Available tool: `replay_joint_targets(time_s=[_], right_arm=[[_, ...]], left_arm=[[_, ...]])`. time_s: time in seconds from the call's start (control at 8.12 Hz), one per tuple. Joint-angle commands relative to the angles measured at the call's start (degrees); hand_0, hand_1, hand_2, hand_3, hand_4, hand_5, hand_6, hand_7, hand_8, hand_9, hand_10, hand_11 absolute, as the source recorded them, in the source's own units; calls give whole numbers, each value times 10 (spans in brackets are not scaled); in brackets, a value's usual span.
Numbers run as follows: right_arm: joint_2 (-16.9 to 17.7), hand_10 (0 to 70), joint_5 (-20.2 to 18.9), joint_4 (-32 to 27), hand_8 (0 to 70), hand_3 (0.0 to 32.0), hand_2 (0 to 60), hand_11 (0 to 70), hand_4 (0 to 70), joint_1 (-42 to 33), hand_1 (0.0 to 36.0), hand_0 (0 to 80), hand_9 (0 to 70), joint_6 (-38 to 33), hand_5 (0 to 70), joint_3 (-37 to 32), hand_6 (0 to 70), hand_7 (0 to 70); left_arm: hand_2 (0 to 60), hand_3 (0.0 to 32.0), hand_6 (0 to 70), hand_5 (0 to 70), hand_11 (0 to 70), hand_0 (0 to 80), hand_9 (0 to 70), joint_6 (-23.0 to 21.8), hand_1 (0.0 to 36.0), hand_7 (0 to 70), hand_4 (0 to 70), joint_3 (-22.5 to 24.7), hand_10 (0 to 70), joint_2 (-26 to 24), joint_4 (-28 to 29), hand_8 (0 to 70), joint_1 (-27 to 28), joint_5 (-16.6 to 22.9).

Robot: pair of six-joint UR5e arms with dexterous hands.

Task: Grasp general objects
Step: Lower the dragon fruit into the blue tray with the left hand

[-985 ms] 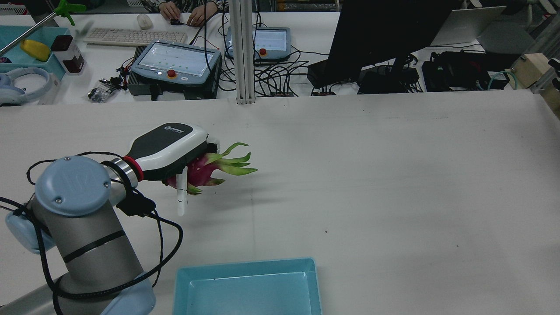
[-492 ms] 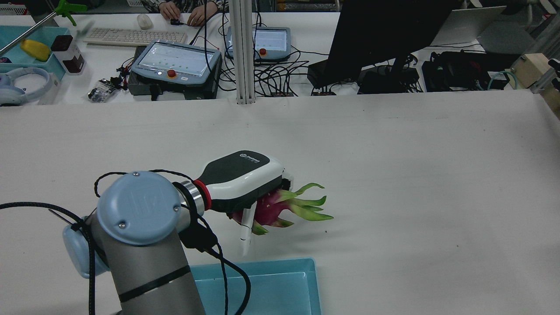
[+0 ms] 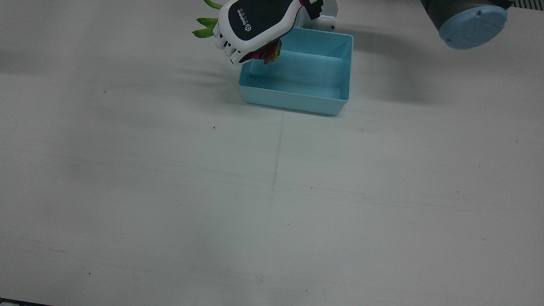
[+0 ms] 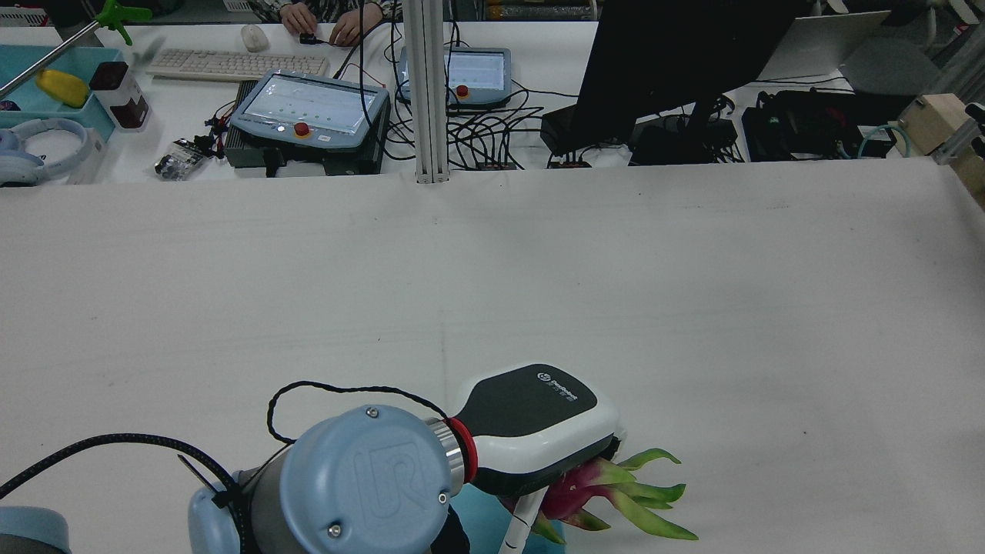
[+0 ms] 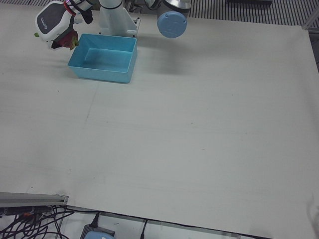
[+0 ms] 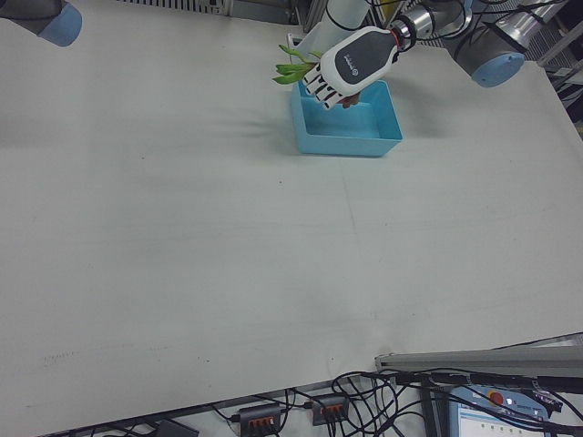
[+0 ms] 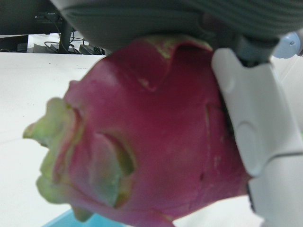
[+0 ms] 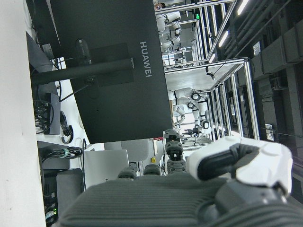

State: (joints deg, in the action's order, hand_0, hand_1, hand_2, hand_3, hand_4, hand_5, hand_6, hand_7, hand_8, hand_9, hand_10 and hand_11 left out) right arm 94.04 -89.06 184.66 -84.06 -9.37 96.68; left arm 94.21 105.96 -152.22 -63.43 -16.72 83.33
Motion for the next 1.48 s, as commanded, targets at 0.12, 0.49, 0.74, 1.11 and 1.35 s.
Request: replay_joint_targets(time_s=[0.12,0.49,0.74,1.11,1.35], right_arm=[[0,0,-1,0,0,0,0,0,0,0,0,0,0,1,0,0,0,0],[0,0,0,0,0,0,0,0,0,0,0,0,0,0,0,0,0,0],[0,0,-1,0,0,0,0,0,0,0,0,0,0,1,0,0,0,0],[0,0,0,0,0,0,0,0,0,-1,0,0,0,0,0,0,0,0],[0,0,0,0,0,0,0,0,0,-1,0,0,0,1,0,0,0,0]], left_arm=[[600,0,700,700,700,800,700,2,360,700,672,-3,700,4,17,700,-8,2],[600,0,700,700,700,800,700,3,360,700,657,-5,700,17,60,700,-26,35],[600,0,700,700,700,800,700,3,360,700,631,-1,700,45,93,700,-64,70],[600,0,700,700,700,800,700,2,360,700,620,24,700,177,176,700,-77,98],[600,0,700,700,700,800,700,1,360,700,619,79,700,187,131,700,-88,131]])
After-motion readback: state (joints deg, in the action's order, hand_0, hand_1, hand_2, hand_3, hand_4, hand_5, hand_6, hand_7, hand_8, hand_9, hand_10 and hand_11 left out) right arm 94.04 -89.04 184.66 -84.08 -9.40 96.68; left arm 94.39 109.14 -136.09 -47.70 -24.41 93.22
